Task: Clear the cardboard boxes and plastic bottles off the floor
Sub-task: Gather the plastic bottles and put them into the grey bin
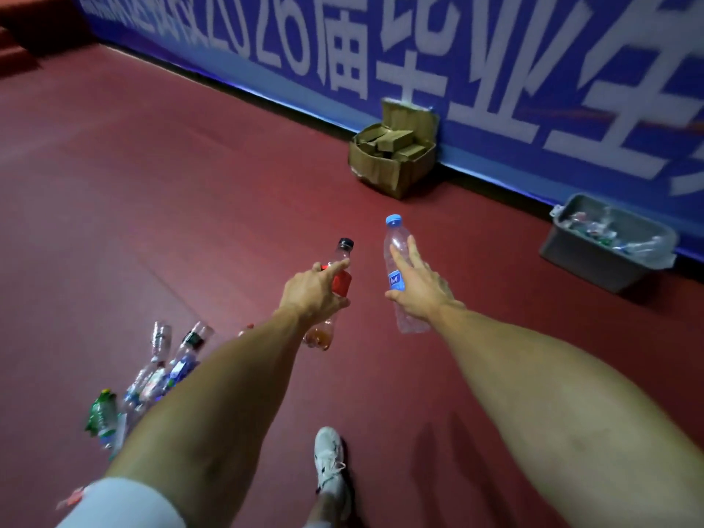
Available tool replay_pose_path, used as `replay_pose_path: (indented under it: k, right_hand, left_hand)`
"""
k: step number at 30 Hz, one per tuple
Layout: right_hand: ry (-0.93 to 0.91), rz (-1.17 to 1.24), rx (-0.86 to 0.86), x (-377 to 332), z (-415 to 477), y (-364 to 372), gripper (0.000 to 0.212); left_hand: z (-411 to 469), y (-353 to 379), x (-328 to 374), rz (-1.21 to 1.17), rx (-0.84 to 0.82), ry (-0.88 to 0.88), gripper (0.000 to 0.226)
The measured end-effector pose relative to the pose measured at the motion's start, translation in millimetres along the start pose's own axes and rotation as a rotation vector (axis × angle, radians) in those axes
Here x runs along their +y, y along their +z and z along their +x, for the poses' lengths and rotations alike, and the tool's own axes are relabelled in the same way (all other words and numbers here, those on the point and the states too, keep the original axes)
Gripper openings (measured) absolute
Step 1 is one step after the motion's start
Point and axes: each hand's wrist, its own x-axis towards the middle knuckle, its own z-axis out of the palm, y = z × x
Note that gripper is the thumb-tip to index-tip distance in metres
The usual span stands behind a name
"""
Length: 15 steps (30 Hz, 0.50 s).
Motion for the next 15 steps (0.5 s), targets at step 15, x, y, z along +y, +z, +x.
replay_pose_path:
  k: [15]
  right_hand:
    - [0.496,0.081,0.152,208,175,-119,0.090]
  left_hand:
    - [350,-13,184,0.063,-0.107,0.469,0.080]
